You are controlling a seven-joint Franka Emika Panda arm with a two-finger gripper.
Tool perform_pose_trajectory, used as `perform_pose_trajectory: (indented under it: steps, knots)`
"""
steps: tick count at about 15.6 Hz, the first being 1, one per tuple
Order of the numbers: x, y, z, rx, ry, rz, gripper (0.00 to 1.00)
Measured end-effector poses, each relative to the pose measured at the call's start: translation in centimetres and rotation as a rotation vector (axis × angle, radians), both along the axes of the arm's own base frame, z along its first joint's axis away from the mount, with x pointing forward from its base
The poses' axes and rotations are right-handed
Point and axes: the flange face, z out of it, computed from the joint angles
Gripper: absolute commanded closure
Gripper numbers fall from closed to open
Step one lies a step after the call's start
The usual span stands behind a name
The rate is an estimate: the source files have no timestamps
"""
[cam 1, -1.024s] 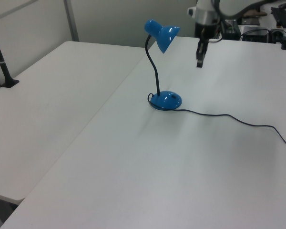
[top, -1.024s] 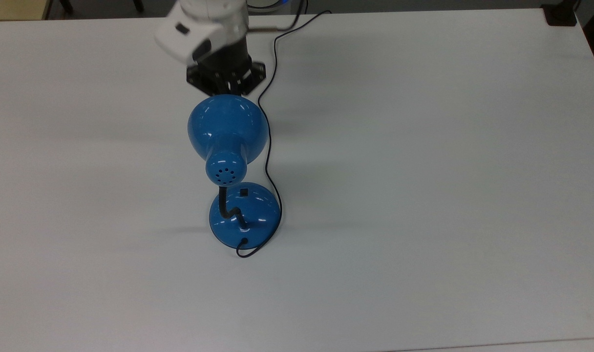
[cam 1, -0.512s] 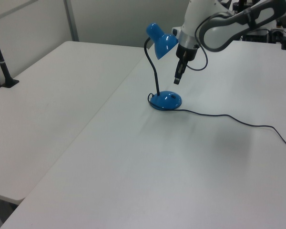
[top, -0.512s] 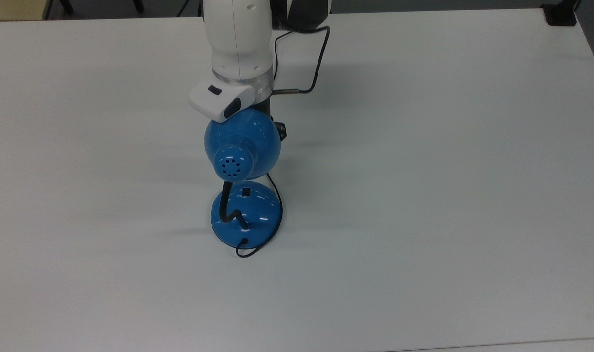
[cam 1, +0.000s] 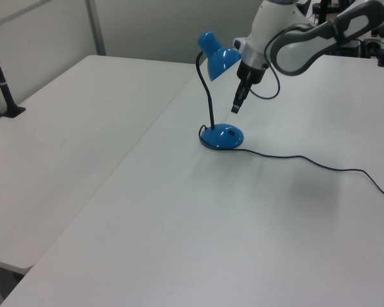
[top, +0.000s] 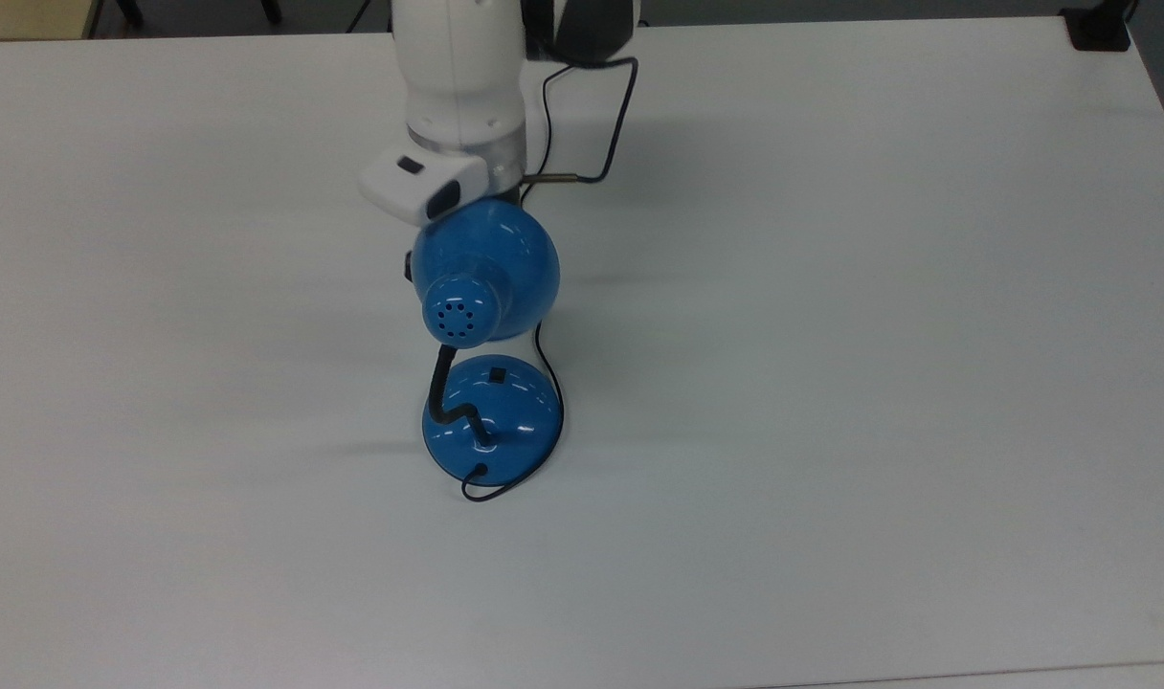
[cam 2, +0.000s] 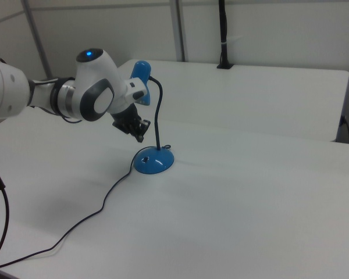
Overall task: Turn on the lamp
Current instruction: 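Lower the gripper beside the gooseneck toward the switch on the lamp base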
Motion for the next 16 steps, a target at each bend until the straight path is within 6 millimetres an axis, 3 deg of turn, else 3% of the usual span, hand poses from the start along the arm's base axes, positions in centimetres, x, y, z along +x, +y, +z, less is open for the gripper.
perform_pose_trajectory:
  steps: [2,5,7,10,13,16]
  knots:
    - [-0.9,-1.4,2.3,0.006,-0.002,-0.020,1.00]
    - [-3.7,-3.3,6.1,0.017,0.034,-0.035,1.00]
    - [-6.2,-3.1,7.1,0.028,0.044,-0.028,1.00]
    - [-8.6,-1.6,6.2,0.040,0.058,-0.023,1.00]
    - [-8.7,-1.2,4.3,0.055,-0.032,-0.056,1.00]
    - [-8.0,-1.0,1.0,0.060,-0.075,-0.075,1.00]
